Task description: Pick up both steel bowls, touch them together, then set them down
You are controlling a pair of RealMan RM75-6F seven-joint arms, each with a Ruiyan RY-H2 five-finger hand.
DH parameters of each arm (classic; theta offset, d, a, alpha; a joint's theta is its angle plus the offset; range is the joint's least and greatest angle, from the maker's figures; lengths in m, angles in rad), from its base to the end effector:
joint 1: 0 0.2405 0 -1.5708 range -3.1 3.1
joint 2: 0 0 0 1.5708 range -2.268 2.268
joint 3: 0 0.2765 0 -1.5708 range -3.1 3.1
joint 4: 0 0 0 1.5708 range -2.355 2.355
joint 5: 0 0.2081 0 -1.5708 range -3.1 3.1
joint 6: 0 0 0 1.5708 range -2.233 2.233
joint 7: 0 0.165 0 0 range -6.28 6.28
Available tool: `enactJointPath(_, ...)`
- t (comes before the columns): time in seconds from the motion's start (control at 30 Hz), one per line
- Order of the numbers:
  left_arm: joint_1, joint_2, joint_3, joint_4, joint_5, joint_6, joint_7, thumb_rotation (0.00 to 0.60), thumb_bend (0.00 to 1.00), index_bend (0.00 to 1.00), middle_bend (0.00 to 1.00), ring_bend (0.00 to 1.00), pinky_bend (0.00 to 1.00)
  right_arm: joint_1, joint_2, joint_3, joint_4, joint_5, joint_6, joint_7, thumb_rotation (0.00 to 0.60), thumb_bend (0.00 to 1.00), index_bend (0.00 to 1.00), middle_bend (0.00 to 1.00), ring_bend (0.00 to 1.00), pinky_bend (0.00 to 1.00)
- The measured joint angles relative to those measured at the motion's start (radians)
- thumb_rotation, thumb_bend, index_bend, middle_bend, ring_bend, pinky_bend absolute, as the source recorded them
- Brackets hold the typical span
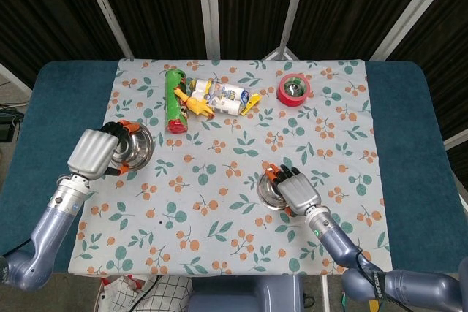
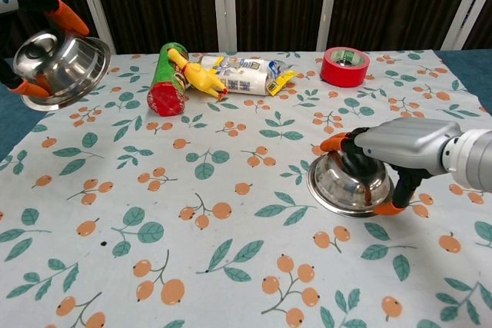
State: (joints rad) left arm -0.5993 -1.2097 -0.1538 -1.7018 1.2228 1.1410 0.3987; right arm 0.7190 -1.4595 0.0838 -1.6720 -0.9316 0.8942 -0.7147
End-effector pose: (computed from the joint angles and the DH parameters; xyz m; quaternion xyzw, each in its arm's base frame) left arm -0.1967 0.3553 0.1036 -0.7207 -0.2903 -0.3646 0.5131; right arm -0.1808 -0.3303 -0.0297 0.8174 -0.3396 0.2281 0.4055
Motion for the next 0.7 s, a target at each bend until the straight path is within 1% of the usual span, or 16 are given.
enactJointPath(0.03, 0.0, -0.001, 0.0, 0.001, -0.001, 0.0, 0.001, 0.6, 0.32, 0.41, 0.58, 0.42, 0.61, 0.001, 0.001, -0.003, -0.001, 0.0, 0.002, 0.001, 0.6, 0.3, 0.0, 0.06, 0.11, 0.41)
enactJointPath(0.07, 0.0, -0.002, 0.001, 0.001, -0.001, -0.002, 0.002, 0.6, 0.32, 0.41, 0.58, 0.42, 0.61, 0.003, 0.002, -0.007, -0.002, 0.001, 0.003, 0.003, 0.6, 0.3, 0.0, 0.11, 0.16, 0.49)
enactJointPath(0.1, -0.001, -0.003, 0.001, 0.002, -0.002, -0.003, 0.003, 0.6, 0.32, 0.41, 0.58, 0.42, 0.61, 0.005, 0.002, -0.01, -0.002, 0.002, 0.002, 0.005, 0.6, 0.3, 0.02, 0.16, 0.2, 0.54)
enactJointPath(0.13, -0.002, -0.006, 0.001, 0.003, -0.004, -0.004, 0.005, 0.6, 0.32, 0.41, 0.58, 0.42, 0.61, 0.007, 0.002, -0.012, -0.001, 0.005, 0.001, 0.007, 0.6, 0.3, 0.03, 0.18, 0.21, 0.57)
enactJointPath(0.2, -0.003, -0.009, 0.002, 0.005, -0.006, -0.006, 0.008, 0.6, 0.32, 0.41, 0.58, 0.42, 0.61, 0.011, 0.0, -0.018, 0.005, 0.011, -0.001, 0.009, 0.6, 0.3, 0.05, 0.19, 0.22, 0.58)
enactJointPath(0.33, -0.005, -0.011, 0.0, 0.006, -0.008, -0.005, 0.011, 0.6, 0.32, 0.41, 0.58, 0.42, 0.61, 0.018, -0.005, -0.022, 0.013, 0.01, 0.001, 0.022, 0.6, 0.3, 0.0, 0.18, 0.22, 0.58)
enactJointPath(0.43, -0.004, -0.011, -0.001, 0.009, -0.011, -0.005, 0.008, 0.6, 0.32, 0.41, 0.58, 0.42, 0.61, 0.025, -0.007, -0.025, 0.013, 0.002, 0.01, 0.023, 0.6, 0.3, 0.0, 0.18, 0.22, 0.58)
enactJointPath(0.6, -0.004, -0.012, 0.0, 0.015, -0.013, -0.01, 0.004, 0.6, 0.32, 0.41, 0.58, 0.42, 0.61, 0.04, -0.01, -0.032, 0.007, 0.028, 0.013, 0.003, 0.6, 0.3, 0.0, 0.19, 0.22, 0.58)
enactJointPath(0.67, -0.004, -0.012, 0.001, 0.019, -0.014, -0.011, 0.001, 0.6, 0.32, 0.41, 0.58, 0.42, 0.61, 0.045, -0.013, -0.037, 0.006, 0.039, 0.014, -0.006, 0.6, 0.3, 0.04, 0.21, 0.24, 0.6)
enactJointPath(0.7, -0.004, -0.013, 0.0, 0.02, -0.013, -0.01, 0.0, 0.6, 0.32, 0.41, 0.58, 0.42, 0.61, 0.048, -0.015, -0.039, 0.005, 0.045, 0.015, -0.009, 0.6, 0.3, 0.11, 0.24, 0.28, 0.62)
